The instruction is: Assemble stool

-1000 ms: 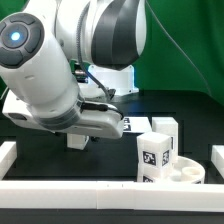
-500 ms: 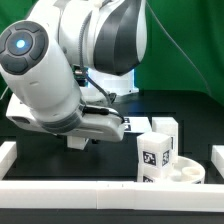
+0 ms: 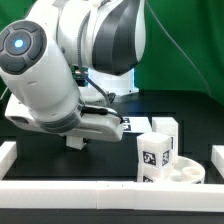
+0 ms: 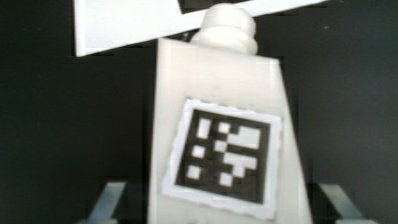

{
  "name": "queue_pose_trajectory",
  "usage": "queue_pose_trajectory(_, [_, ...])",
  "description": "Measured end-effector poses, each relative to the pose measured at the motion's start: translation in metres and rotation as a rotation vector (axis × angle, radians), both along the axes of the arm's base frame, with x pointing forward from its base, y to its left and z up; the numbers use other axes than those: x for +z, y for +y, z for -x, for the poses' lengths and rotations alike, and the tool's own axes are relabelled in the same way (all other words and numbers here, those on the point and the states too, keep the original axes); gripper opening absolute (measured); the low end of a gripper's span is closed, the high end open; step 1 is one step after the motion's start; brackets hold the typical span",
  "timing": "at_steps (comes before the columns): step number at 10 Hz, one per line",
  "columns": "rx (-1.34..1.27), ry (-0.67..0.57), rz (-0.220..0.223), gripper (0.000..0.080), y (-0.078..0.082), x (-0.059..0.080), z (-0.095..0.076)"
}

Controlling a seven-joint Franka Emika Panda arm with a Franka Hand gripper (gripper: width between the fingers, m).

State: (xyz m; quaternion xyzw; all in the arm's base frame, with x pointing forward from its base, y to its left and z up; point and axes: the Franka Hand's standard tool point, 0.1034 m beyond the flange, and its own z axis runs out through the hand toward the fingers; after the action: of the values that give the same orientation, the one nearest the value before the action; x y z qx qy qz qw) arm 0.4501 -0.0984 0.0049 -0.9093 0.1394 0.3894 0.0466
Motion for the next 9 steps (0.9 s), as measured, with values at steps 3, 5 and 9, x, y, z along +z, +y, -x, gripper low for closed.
queue_pose_trajectory(3, [0.034,-0.038,0.005,0.0324,0.012,0.036,-0.016])
queue_pose_trajectory(5, [0.017,-0.070,0.028,0.0324,0.035,0.068,-0.027])
queue_pose_trajectory(9, [0.001,-0.111,0.062,0.0325,0.052,0.076,-0.038])
